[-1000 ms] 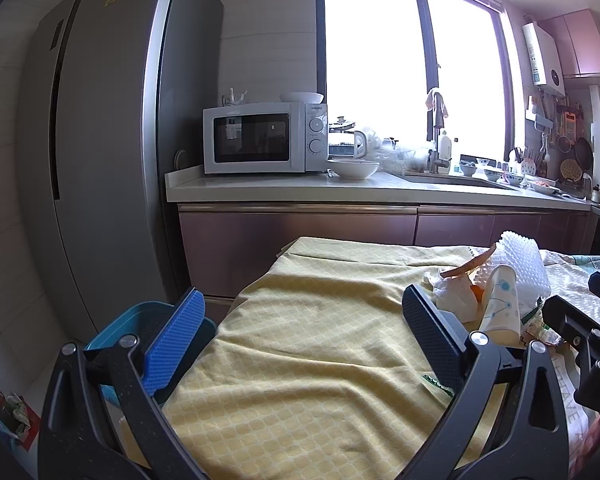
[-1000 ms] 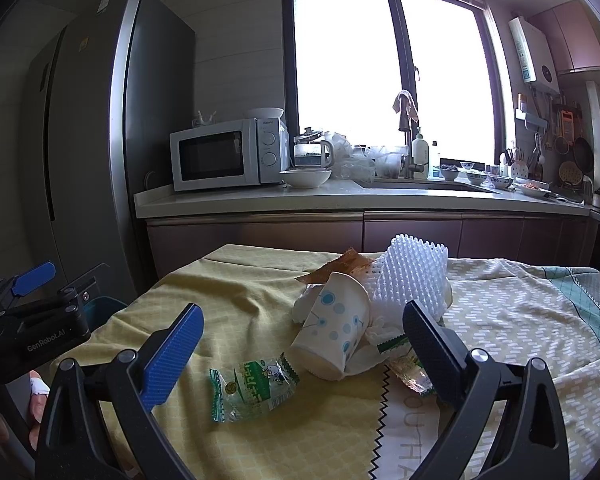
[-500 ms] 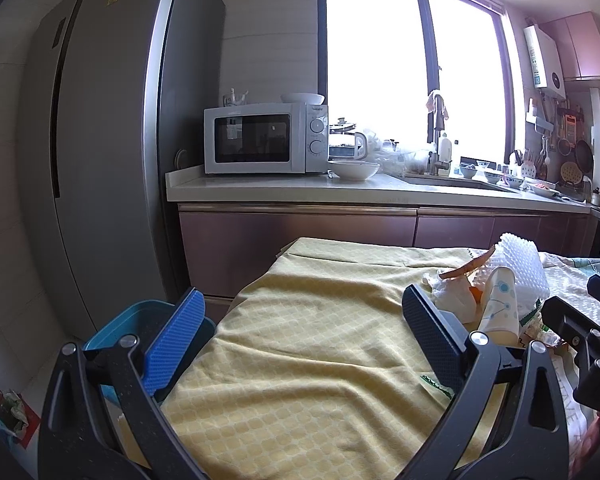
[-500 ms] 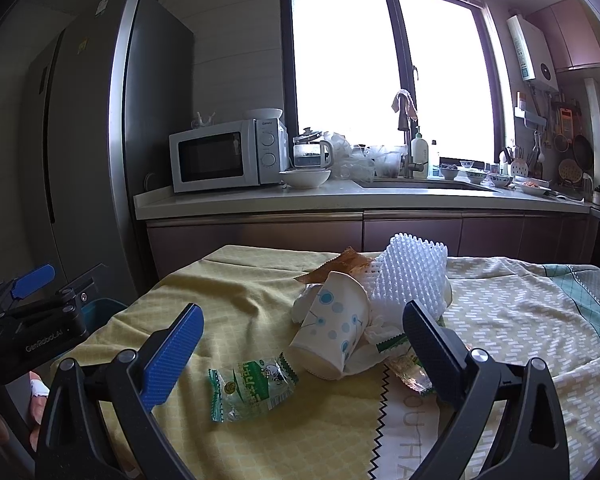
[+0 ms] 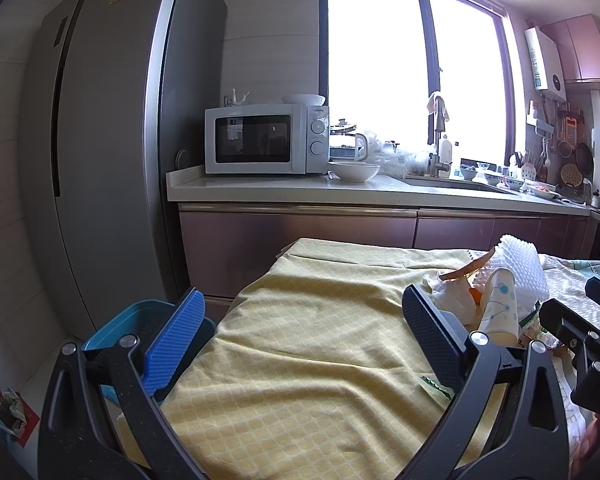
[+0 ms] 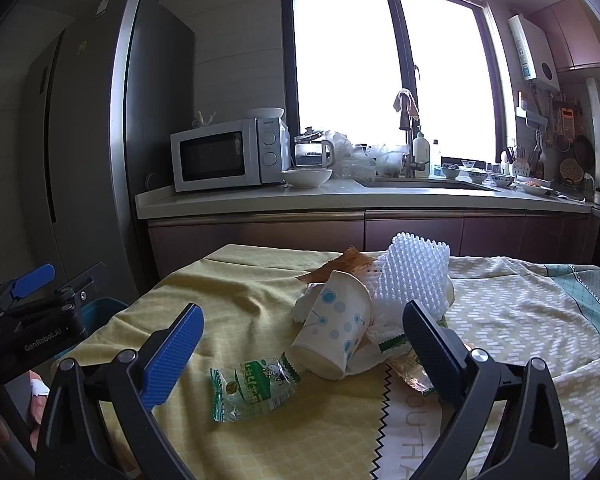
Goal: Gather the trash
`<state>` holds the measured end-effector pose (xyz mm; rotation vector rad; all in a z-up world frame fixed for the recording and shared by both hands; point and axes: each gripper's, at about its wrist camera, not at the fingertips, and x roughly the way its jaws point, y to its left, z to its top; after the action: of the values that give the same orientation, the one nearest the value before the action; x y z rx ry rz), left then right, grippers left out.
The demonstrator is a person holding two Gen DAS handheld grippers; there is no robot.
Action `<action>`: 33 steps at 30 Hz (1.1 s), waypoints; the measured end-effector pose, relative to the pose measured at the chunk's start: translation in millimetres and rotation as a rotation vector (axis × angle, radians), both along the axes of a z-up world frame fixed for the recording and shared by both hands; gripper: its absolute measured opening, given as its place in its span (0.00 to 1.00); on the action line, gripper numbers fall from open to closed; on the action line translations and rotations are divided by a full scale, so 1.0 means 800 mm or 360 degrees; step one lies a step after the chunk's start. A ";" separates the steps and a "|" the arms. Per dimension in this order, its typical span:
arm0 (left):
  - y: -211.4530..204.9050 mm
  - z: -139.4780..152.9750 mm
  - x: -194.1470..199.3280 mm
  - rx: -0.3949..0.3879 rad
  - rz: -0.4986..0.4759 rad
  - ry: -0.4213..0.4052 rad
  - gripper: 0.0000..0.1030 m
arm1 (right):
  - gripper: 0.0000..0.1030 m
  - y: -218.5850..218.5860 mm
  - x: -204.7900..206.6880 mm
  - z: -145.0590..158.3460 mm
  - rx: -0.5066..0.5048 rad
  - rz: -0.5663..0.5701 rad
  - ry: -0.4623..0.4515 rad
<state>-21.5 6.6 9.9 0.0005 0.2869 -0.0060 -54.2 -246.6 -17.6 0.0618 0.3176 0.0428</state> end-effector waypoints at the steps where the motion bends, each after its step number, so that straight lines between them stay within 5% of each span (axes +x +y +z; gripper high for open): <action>1: 0.000 0.000 0.000 0.0000 0.0001 -0.0001 0.95 | 0.94 0.000 0.000 0.000 0.0002 0.0000 0.0000; 33: -0.001 0.000 0.002 -0.0011 -0.0010 0.0005 0.95 | 0.94 -0.004 -0.001 -0.001 0.0008 0.0005 -0.0001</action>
<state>-20.2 5.5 9.5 -0.0055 0.2897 -0.0133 -54.9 -249.7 -18.2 0.0662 0.3172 0.0464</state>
